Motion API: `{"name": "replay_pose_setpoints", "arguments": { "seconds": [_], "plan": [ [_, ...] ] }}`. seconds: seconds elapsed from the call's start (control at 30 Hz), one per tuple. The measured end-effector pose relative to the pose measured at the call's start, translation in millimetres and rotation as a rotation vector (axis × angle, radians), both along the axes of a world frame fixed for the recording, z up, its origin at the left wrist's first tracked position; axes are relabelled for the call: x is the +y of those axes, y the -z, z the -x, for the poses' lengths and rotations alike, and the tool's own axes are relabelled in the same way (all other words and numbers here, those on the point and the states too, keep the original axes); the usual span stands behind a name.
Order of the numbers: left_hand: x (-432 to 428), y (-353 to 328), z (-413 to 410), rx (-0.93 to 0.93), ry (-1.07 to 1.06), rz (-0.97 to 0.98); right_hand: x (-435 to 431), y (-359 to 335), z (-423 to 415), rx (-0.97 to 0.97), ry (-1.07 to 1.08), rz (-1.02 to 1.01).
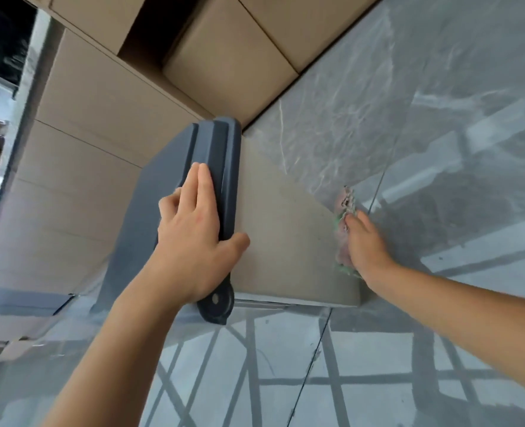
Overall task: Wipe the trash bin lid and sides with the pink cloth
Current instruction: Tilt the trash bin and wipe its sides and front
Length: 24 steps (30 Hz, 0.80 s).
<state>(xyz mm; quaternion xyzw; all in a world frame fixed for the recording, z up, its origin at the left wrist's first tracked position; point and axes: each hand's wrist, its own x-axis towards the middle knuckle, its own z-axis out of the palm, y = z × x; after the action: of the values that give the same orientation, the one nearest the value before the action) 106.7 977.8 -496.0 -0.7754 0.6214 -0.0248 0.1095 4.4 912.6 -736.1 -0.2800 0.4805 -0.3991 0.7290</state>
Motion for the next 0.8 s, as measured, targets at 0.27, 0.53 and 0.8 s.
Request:
{"name": "replay_pose_setpoints", "arguments": {
  "seconds": [0.27,0.53,0.8],
  "plan": [
    [1.6,3.6,6.5,-0.013,-0.054,0.070,-24.8,-104.0,19.5,-0.004,-0.060,0.177],
    [-4.1,5.4,-1.3,-0.030,-0.029,0.052,89.8,-86.6,-68.6,0.138,0.015,0.596],
    [-2.8,6.0,-2.9,0.020,-0.042,0.076,53.0,68.8,-71.2,0.292,-0.189,0.224]
  ]
}}
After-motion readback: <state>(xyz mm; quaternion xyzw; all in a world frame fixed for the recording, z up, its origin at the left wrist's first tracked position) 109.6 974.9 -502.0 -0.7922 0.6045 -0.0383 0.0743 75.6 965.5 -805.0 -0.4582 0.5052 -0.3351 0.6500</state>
